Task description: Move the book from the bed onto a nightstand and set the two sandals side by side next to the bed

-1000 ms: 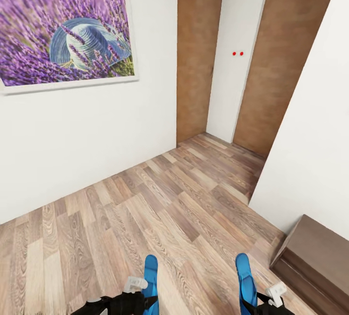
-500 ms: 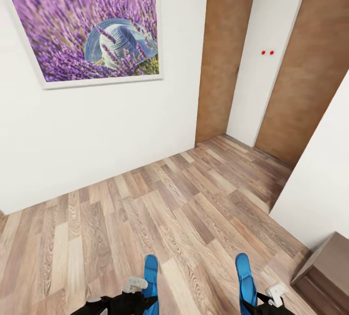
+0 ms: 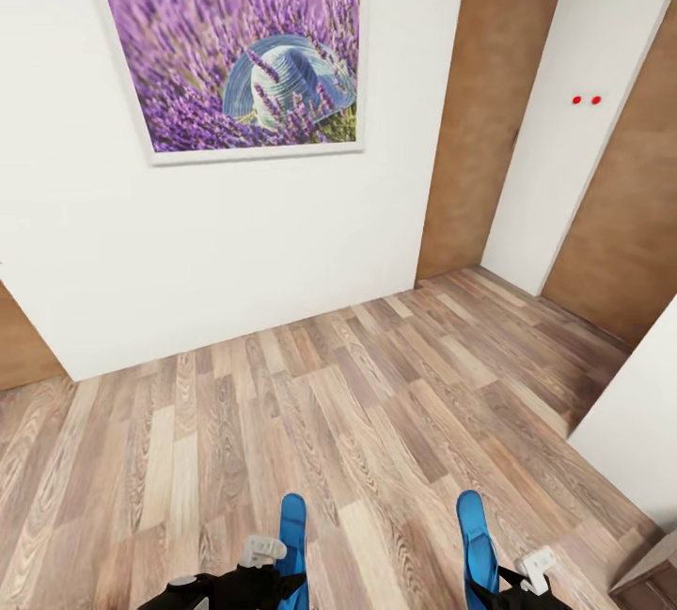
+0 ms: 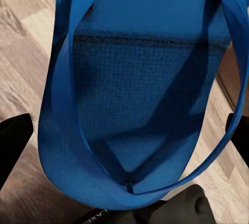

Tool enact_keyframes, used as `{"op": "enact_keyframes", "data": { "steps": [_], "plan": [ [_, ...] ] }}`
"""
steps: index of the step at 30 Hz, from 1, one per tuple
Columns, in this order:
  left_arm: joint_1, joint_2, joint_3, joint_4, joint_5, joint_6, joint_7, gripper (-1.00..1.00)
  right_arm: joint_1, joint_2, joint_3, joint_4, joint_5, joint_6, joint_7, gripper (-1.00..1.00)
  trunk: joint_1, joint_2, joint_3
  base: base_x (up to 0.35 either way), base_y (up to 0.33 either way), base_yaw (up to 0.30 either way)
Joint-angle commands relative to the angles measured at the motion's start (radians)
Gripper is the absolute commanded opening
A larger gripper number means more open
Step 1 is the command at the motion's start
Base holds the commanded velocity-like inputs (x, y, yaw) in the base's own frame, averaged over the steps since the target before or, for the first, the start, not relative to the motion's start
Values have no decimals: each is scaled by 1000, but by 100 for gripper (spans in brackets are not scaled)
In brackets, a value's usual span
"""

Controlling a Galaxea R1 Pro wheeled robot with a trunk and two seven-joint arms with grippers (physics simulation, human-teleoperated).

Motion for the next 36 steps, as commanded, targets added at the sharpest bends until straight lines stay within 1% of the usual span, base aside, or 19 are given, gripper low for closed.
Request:
{"op": "enact_keyframes", "data": {
  "steps": [1, 36],
  "plan": [
    [-1, 0, -8, 0, 8, 0, -2, -100, -1, 0, -8, -1, 9, -6, 6, -100, 0, -1, -1, 0, 0, 283],
    [-1, 1, -8, 0, 8, 2, -2, -100, -1, 1, -7, -1, 11, -6, 6, -100, 0, -1, -13, 0, 0, 283]
  ]
}}
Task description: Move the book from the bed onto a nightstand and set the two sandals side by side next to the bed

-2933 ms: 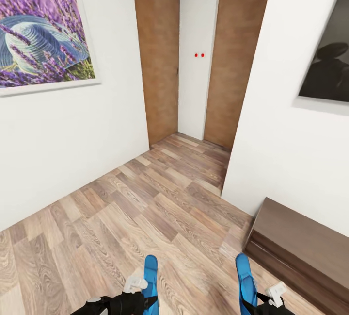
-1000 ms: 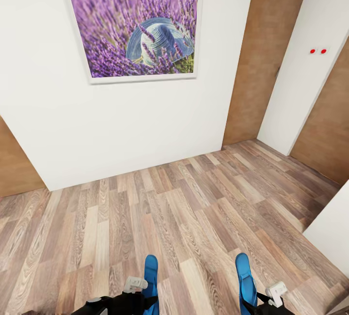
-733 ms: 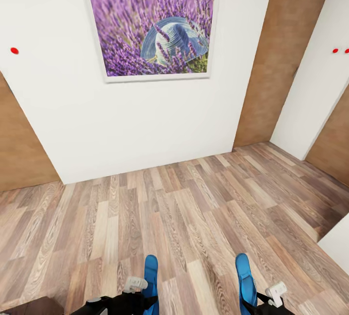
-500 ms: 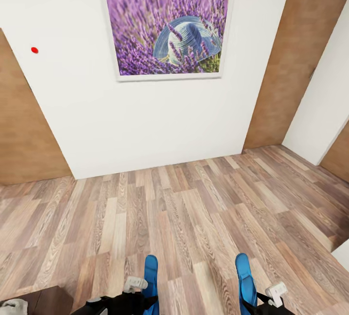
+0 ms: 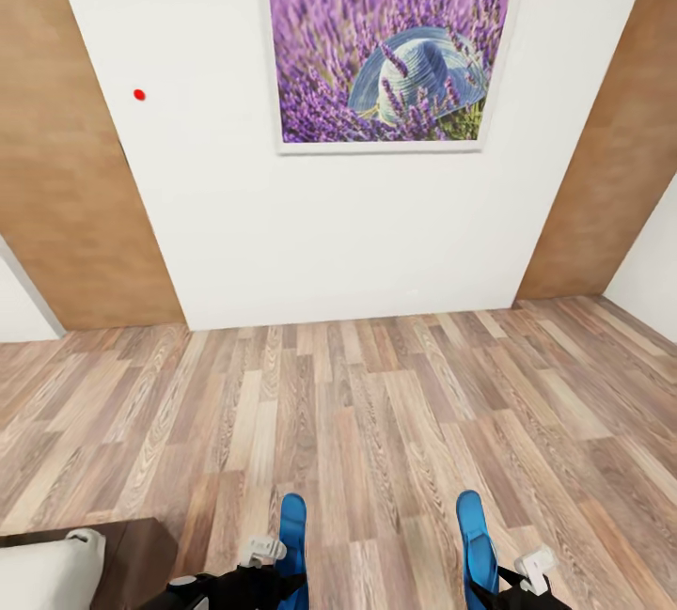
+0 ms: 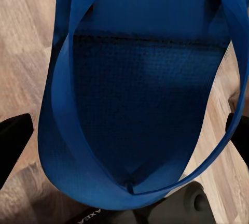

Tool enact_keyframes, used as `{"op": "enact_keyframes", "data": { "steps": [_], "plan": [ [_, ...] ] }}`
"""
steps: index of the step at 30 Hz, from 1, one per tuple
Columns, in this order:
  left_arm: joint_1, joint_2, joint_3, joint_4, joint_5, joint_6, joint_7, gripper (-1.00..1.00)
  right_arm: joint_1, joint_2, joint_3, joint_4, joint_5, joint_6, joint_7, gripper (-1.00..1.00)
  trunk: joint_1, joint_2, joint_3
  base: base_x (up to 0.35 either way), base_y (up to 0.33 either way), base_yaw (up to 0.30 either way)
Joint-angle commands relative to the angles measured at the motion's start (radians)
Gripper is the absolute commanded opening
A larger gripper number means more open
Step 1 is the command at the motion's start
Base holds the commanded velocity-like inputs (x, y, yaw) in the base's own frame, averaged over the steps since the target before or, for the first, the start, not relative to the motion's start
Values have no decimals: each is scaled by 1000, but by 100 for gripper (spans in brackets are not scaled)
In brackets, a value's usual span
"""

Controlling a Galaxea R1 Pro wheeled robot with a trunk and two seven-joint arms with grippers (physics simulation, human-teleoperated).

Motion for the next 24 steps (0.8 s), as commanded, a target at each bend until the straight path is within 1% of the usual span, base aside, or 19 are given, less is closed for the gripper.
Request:
{"op": "enact_keyframes", "data": {
  "steps": [1, 7, 11, 16, 24],
  "plan": [
    [-1, 1, -7, 0, 8, 0, -1, -100, -1, 1, -8, -1, 9, -6, 6, -100, 0, -1, -1, 0, 0, 283],
    [-1, 0, -7, 0, 8, 0, -1, -100, -1, 1, -8, -1, 9, -6, 6, -100, 0, -1, -3, 0, 0, 281],
    [-1, 0, -7, 0, 8, -1, -1, -100, -1, 1, -8, -1, 9, -6, 7, -100, 0, -1, -4, 68, 0, 106],
    [-1, 0, -7, 0, 8, 0, -1, -100, -1, 1, -8, -1, 9, -6, 7, -100, 0, -1, -4, 268, 0, 18],
    [-1, 0, -8, 0, 8, 0, -1, -100, -1, 3, -7, -1, 10, -6, 10, -100, 0, -1, -4, 326, 0, 1]
  ]
}}
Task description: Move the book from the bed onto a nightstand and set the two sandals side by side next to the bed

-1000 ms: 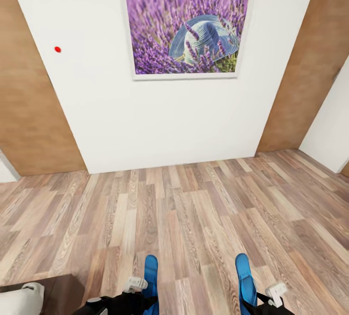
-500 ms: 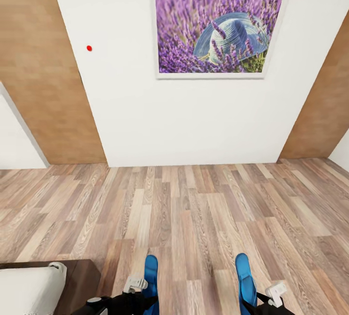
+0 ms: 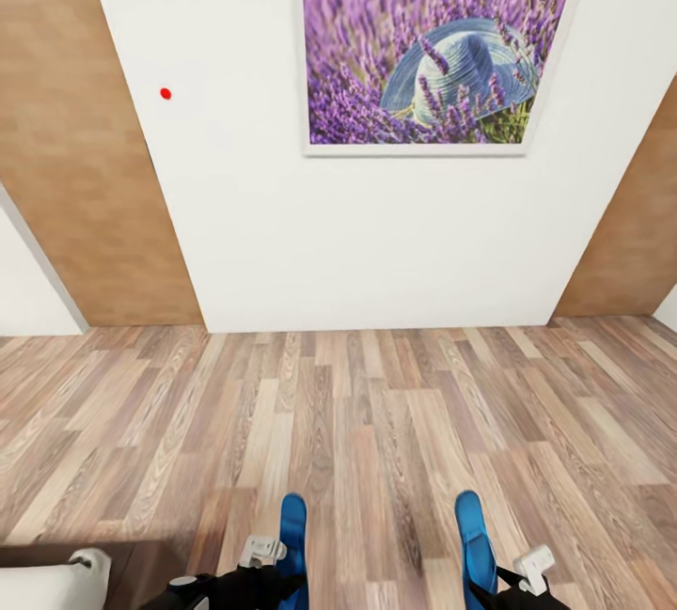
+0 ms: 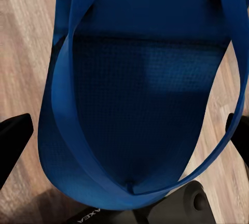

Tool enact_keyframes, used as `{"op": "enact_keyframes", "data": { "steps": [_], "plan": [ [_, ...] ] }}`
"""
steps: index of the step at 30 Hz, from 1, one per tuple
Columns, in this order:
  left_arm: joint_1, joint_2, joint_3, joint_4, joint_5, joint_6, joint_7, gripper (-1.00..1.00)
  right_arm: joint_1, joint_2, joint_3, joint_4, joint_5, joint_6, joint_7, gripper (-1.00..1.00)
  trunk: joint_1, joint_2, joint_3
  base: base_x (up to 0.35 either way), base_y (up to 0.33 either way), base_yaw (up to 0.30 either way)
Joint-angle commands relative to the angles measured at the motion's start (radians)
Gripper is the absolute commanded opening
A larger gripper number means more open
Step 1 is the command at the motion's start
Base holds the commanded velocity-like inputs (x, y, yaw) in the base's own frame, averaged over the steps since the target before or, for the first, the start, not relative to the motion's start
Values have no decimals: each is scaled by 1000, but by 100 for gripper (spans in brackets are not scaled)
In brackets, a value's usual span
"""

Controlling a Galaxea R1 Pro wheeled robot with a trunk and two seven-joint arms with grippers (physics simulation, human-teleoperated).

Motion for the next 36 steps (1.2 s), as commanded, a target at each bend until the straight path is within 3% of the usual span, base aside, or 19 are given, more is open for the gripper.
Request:
{"op": "enact_keyframes", "data": {
  "steps": [1, 36],
  "plan": [
    [-1, 1, -7, 0, 9, 0, -1, -100, -1, 1, -9, 0, 10, -5, 6, -100, 1, -1, -1, 329, 0, 0],
    [-1, -7, -7, 0, 9, 0, 0, -100, -1, 6, -4, 73, 10, -7, 5, -100, 1, -1, -1, 329, 0, 1]
  ]
}}
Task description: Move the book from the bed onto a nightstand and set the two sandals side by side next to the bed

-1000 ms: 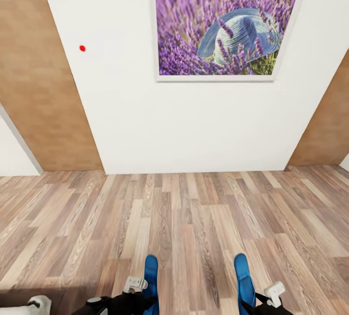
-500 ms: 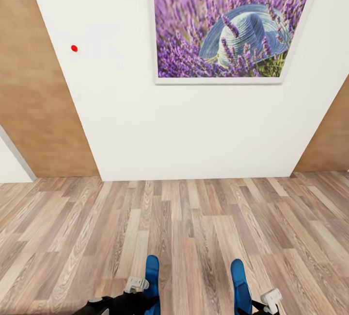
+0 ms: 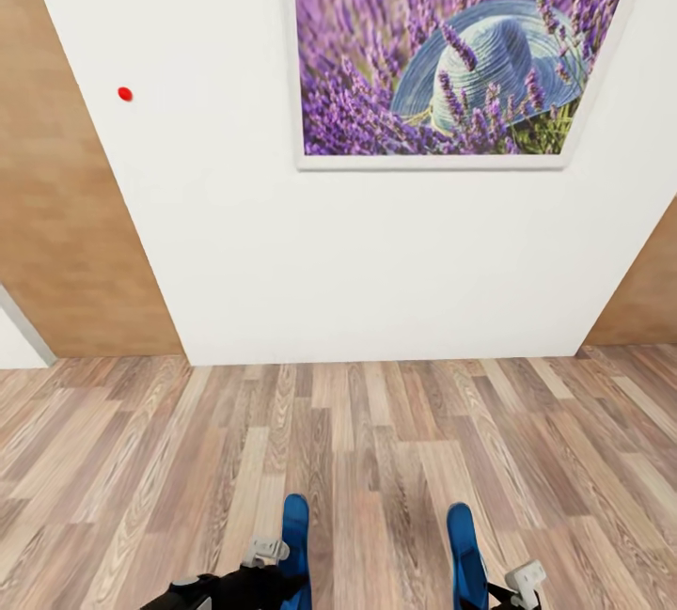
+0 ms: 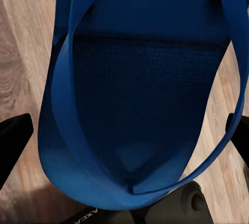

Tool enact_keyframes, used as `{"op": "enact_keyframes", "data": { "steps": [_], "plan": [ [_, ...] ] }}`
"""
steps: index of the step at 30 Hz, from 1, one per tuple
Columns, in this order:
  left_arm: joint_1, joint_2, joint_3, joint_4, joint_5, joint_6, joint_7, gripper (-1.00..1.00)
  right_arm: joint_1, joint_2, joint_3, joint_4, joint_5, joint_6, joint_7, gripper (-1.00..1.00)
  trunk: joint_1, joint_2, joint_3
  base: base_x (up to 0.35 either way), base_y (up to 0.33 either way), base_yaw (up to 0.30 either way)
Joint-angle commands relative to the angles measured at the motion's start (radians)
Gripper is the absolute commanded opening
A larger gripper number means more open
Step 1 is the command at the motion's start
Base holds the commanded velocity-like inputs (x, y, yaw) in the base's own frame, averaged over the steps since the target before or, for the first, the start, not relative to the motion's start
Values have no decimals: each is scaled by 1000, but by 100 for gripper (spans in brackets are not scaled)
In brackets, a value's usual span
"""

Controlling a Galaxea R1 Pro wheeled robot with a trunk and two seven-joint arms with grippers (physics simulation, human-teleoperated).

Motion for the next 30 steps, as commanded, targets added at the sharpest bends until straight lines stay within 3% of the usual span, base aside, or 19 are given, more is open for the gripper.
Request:
{"op": "enact_keyframes", "data": {
  "steps": [1, 30],
  "plan": [
    [-1, 1, -7, 0, 9, 0, -1, -100, -1, 1, -9, 4, 9, -5, 5, -100, 1, -1, -1, 329, 0, 0],
    [-1, -6, -6, 0, 9, 0, 1, -100, -1, 1, -12, 17, 9, -5, 5, -100, 1, -1, -1, 328, 0, 0]
  ]
}}
